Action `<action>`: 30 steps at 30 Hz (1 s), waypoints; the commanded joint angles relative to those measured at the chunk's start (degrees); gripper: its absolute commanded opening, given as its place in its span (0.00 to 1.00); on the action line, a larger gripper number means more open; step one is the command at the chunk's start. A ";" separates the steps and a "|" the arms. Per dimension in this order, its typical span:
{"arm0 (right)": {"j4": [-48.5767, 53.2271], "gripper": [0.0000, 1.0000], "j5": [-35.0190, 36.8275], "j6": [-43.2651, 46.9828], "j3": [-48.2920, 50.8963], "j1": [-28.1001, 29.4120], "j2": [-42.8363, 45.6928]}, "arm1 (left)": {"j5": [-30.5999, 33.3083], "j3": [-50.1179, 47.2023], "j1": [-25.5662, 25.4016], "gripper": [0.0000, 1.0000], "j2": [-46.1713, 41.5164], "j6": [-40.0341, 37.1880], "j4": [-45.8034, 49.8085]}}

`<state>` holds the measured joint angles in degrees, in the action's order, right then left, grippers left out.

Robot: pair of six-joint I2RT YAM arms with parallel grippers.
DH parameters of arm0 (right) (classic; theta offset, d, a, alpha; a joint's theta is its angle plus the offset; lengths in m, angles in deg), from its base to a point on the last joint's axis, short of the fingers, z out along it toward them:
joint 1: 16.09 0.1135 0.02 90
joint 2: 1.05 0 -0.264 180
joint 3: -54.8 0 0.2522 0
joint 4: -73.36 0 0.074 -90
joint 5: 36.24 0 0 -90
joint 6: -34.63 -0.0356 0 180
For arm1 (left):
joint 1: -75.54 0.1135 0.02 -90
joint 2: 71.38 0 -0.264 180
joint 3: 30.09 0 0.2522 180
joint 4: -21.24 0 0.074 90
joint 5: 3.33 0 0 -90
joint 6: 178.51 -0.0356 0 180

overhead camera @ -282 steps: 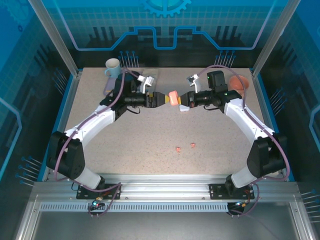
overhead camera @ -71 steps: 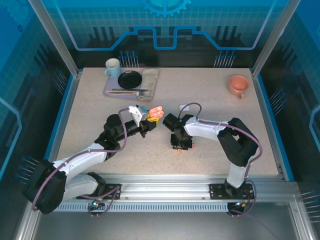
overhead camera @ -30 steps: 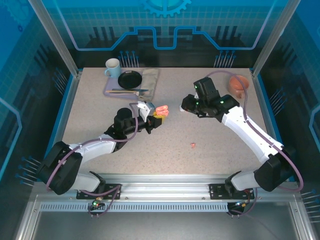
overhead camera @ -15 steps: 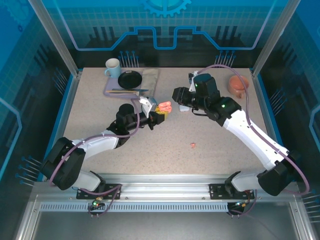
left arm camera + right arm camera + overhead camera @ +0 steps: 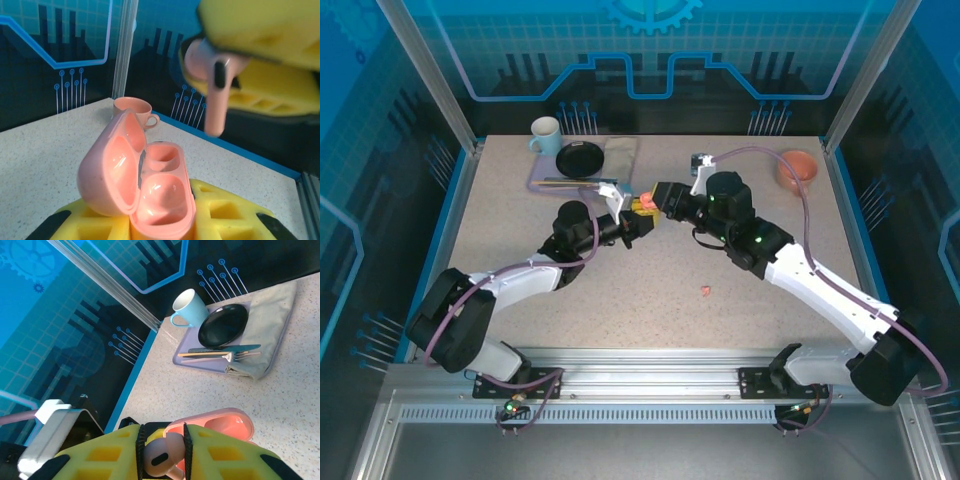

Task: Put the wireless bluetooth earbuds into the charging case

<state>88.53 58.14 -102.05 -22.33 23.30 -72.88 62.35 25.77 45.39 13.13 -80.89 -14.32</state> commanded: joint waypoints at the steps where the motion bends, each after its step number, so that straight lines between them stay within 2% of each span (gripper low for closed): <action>1: -6.72 0.27 2.64 -0.38 1.40 1.18 1.42 | -0.16 2.62 -0.78 0.00 0.64 0.30 -2.80; 30: -10.58 0.26 4.30 -2.30 5.77 2.75 -0.39 | -0.11 3.80 -1.44 0.00 0.56 -1.00 -1.81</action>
<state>79.65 61.31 -103.75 -17.37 24.99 -72.83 62.38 27.87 44.51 13.43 -80.98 -14.56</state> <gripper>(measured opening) 0.262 0.244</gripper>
